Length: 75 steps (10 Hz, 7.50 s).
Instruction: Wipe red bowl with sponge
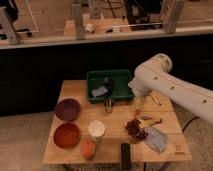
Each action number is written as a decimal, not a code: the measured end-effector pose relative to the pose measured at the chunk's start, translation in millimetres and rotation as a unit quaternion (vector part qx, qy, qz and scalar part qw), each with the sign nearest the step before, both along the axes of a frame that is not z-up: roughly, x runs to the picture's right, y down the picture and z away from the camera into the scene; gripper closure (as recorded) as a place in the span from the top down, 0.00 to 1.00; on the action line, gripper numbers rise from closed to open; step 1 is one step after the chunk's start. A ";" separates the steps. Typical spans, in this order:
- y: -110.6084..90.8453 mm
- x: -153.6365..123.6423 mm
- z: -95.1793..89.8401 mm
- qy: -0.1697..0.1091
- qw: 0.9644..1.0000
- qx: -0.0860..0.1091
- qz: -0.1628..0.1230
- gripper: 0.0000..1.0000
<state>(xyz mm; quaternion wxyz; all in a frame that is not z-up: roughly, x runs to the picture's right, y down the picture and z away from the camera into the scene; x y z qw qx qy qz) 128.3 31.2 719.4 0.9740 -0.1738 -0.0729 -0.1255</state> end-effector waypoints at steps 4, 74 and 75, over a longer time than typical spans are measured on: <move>-4.1 -16.4 0.6 -0.014 1.000 0.010 -0.012 0.80; -51.1 -133.1 229.9 -0.051 0.998 -0.002 -0.029 0.80; -51.8 -132.3 232.5 -0.051 0.998 -0.003 -0.031 0.80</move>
